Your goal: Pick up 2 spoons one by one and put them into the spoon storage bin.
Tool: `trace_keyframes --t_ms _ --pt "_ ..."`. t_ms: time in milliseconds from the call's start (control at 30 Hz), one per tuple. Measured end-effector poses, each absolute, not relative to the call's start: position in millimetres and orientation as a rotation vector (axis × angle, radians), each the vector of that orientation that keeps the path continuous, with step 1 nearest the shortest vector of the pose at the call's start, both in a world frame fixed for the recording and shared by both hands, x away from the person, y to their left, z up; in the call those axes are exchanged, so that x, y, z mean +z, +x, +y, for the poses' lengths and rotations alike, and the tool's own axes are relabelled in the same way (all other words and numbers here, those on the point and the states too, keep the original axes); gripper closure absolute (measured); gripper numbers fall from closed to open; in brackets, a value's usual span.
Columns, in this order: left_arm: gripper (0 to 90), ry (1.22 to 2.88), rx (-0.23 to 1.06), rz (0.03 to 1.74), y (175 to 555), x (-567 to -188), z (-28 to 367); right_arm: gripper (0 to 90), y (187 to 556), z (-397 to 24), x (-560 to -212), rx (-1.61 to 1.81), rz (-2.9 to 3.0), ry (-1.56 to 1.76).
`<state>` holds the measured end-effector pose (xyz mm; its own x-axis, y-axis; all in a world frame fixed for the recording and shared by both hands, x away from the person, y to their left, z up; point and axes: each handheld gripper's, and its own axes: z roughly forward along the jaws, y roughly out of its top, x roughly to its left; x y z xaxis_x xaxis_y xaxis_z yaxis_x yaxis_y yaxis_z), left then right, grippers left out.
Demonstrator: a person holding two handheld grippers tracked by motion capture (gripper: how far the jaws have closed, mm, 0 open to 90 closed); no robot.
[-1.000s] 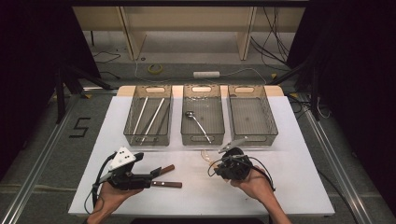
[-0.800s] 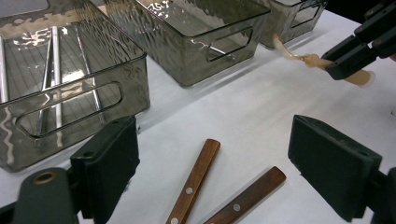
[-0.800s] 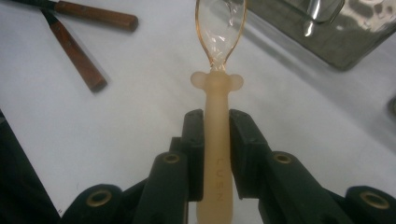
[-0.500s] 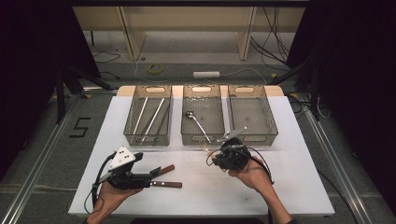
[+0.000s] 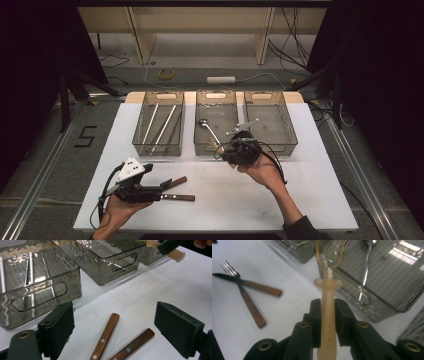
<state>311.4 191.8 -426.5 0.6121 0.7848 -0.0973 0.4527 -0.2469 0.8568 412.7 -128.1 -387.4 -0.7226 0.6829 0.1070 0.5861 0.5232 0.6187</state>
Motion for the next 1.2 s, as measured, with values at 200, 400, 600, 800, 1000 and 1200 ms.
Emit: trace_keyframes --t_ms 200,400,600,800,1000,1200 --pt "15.6 1.891 0.44 0.989 311 -426 192 77.7 430 -123 -377 0.978 2.592 1.101" --pt "15.6 1.889 0.439 0.99 311 -426 192 77.7 447 -116 -370 0.98 2.585 1.114" --pt "15.5 1.891 0.438 0.989 311 -426 192 77.7 462 -111 -364 0.992 2.566 1.151" --pt "15.6 1.893 0.439 0.989 311 -427 193 77.7 480 -108 -366 0.982 2.552 1.203" --pt "15.6 1.895 0.438 0.988 311 -426 193 77.7 494 -105 -368 0.952 2.54 1.214" --pt "15.6 1.892 0.439 0.988 311 -426 193 77.6 507 -101 -371 0.923 2.523 1.259"
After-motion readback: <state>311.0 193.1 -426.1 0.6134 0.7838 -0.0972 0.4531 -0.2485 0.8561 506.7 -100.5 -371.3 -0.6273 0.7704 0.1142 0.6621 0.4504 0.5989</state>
